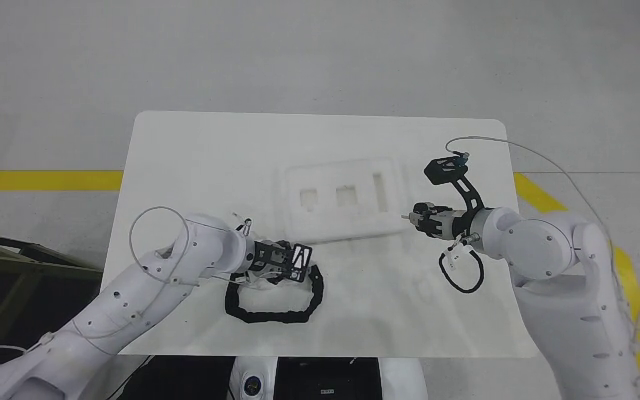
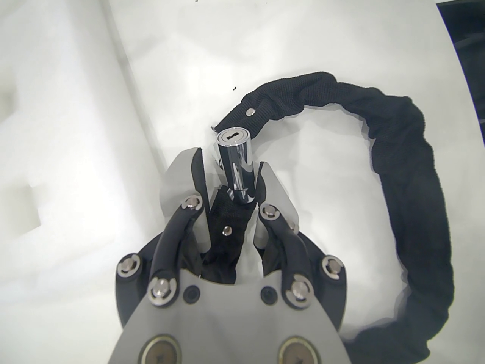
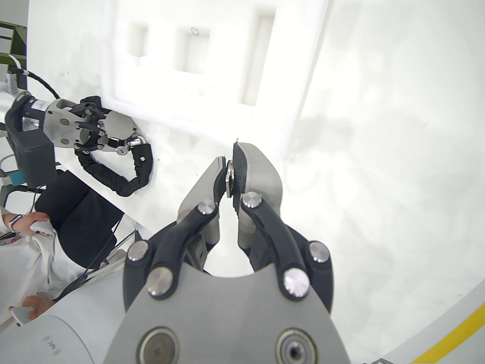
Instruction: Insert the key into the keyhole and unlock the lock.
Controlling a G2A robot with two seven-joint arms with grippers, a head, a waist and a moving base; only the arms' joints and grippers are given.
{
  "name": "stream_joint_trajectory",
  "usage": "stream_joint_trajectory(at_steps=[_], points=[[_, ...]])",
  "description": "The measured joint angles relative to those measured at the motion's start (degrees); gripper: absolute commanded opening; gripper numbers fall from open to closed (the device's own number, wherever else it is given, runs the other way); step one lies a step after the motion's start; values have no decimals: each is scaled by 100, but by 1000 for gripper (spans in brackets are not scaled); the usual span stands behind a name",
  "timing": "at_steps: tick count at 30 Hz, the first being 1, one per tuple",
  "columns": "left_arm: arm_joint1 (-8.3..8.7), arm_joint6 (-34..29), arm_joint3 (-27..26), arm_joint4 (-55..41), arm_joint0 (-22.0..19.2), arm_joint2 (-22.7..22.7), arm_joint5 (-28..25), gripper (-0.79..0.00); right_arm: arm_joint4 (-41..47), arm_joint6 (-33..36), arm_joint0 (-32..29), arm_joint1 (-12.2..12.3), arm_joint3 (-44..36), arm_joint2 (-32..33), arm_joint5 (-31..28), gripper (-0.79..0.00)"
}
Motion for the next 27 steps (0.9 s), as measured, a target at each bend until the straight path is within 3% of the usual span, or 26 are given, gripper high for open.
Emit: stream_joint_trajectory(at_steps=[2, 15, 21, 27], points=[[-15, -8, 18, -46, -5, -4, -12, -785, 0, 0, 0, 0, 0, 0, 0, -785], [-42, 332, 74, -315, 75, -184, 10, -785, 0, 0, 0, 0, 0, 0, 0, -785], [64, 1359, 59, -191, 365, -528, 201, -785, 0, 0, 0, 0, 0, 0, 0, -785], [230, 2840, 70, 399, 775, -946, 605, -785, 62, -96, -50, -3, -1, -25, -53, -785]])
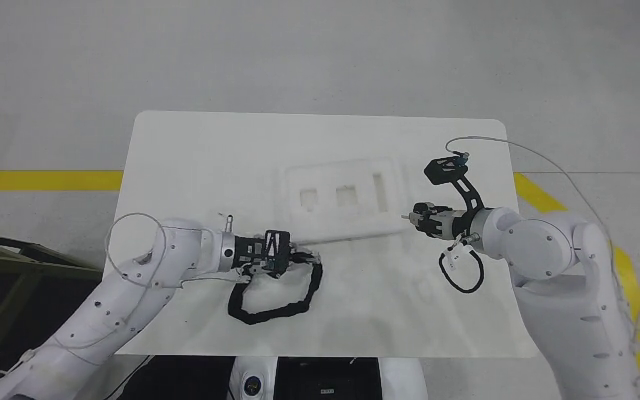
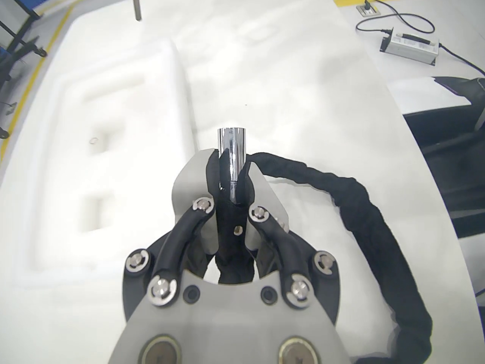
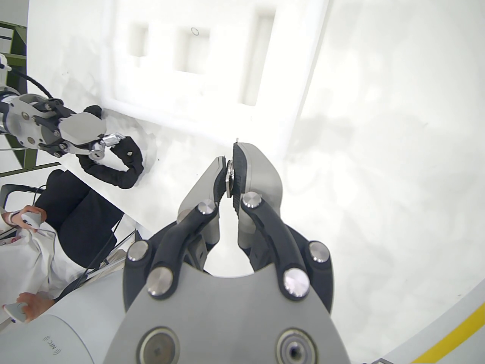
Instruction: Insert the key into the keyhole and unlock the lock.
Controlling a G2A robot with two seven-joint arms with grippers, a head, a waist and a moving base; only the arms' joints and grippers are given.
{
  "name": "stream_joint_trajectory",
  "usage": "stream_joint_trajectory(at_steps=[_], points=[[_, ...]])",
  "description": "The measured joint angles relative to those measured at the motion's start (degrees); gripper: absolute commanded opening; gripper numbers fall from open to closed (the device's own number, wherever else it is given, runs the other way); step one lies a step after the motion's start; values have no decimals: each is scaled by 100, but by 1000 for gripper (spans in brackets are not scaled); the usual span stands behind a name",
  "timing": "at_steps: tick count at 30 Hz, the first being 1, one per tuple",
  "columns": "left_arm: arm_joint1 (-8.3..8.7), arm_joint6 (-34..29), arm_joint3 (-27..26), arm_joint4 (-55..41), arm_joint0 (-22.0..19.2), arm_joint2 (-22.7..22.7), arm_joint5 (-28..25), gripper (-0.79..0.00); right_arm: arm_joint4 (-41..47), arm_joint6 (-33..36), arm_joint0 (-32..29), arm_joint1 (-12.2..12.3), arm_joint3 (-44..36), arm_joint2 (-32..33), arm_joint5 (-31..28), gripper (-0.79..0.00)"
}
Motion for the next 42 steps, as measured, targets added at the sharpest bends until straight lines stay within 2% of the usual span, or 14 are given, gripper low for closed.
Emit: stream_joint_trajectory(at_steps=[10, 19, 29, 42], points=[[76, 2207, 370, 620, 241, -73, 395, -785, 704, -131, -47, 22, -85, -84, -329, -785], [70, 3784, 708, 746, 280, 10, 619, -785, 1223, -45, 11, 48, 57, -224, -487, -785], [66, 3962, 862, 597, 166, 222, 786, -785, 1650, -8, 171, 60, 219, -533, -626, -785], [-71, 3797, 831, 640, -75, 452, 680, -785, 1897, -108, 532, 21, 462, -1235, -635, -785]])
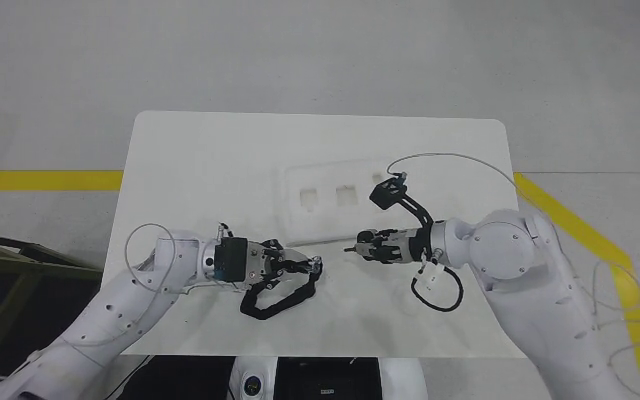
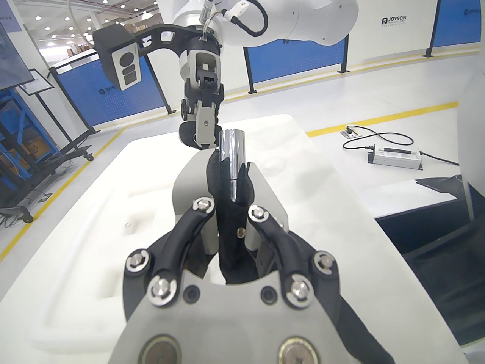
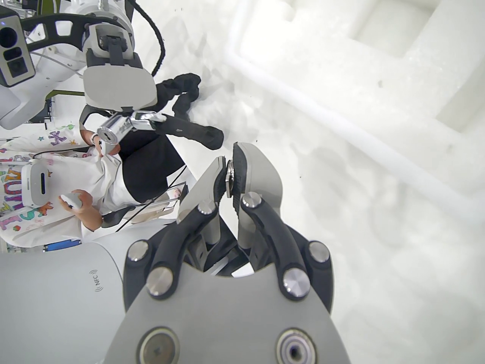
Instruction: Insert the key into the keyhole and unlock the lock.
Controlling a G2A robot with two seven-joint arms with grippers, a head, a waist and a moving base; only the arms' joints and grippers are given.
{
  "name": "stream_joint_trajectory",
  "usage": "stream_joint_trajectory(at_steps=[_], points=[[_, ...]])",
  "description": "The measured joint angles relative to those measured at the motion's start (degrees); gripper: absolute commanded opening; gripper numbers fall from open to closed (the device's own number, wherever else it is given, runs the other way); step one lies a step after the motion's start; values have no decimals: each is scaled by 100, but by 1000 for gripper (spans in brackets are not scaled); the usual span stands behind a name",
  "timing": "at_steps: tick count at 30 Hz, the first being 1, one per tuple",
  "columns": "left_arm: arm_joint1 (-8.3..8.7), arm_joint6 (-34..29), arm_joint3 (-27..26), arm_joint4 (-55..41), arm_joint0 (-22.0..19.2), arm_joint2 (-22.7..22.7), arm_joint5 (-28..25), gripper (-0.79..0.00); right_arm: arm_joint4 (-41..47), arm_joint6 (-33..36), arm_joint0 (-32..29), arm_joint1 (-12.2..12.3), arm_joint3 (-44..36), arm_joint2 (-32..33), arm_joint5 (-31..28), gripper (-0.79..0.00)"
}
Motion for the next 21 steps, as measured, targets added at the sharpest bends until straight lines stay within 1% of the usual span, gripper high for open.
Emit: stream_joint_trajectory(at_steps=[7, 10, 13, 16, 21], points=[[-17, -243, 173, 208, -47, -14, 110, -785, -349, -4, 140, 20, 85, -130, 312, -785], [-7, 123, 231, 259, -43, -27, 143, -785, -191, 44, 123, 39, 58, -60, 271, -785], [10, 447, 289, 435, -56, 11, 379, -785, 121, 103, 95, 60, 8, 45, 143, -785], [28, 703, 323, 391, -66, 104, 643, -785, 350, 159, 69, 85, -95, 149, 46, -785], [56, 960, 417, 330, -158, 280, 900, -785, 644, 163, -13, 126, -322, 317, -66, -785]])
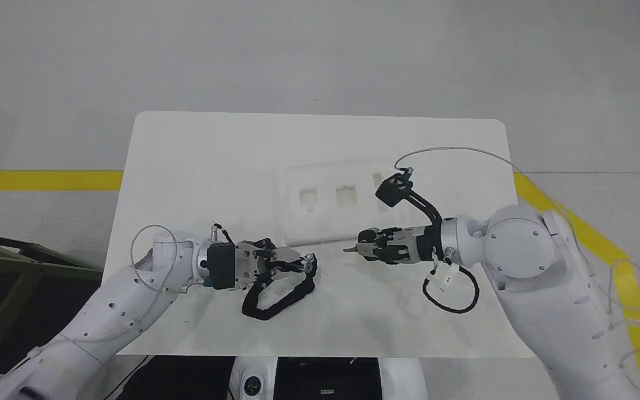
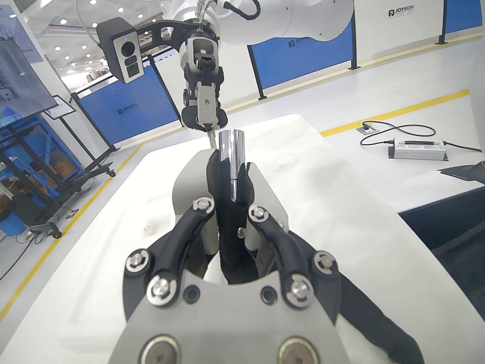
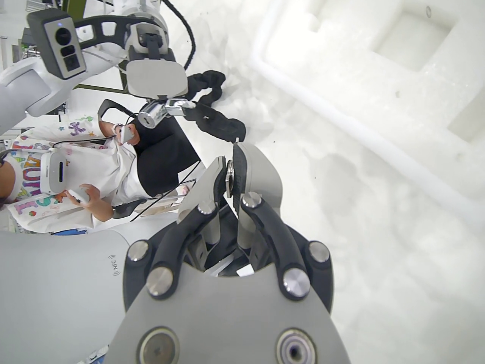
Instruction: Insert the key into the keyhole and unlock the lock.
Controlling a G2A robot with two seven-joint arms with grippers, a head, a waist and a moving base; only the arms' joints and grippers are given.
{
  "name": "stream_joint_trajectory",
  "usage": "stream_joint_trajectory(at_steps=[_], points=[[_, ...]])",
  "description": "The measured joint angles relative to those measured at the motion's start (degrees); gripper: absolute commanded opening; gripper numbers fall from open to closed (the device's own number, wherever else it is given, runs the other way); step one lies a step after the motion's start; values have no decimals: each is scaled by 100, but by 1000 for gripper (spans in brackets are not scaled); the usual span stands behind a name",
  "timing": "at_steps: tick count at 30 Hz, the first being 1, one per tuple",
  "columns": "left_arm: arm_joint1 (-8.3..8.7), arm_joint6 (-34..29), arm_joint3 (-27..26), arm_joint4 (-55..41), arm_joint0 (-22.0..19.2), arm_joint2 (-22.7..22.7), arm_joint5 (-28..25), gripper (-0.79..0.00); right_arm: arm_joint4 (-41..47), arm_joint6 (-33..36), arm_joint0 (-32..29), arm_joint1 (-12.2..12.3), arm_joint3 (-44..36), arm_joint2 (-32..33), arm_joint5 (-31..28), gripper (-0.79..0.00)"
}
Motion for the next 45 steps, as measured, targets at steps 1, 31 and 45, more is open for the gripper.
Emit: stream_joint_trajectory(at_steps=[1, 31, 45], points=[[2, 46, 30, -31, -19, 36, 46, -785, 54, -32, -30, 9, -48, 42, -3, -785], [-244, 7, 491, -498, 17, 271, 501, -785, 81, -307, -142, 69, -997, -264, 106, -785], [-425, 167, 726, -351, 19, 409, 812, -785, -346, -570, 394, -12, -700, -1056, 894, -785]])
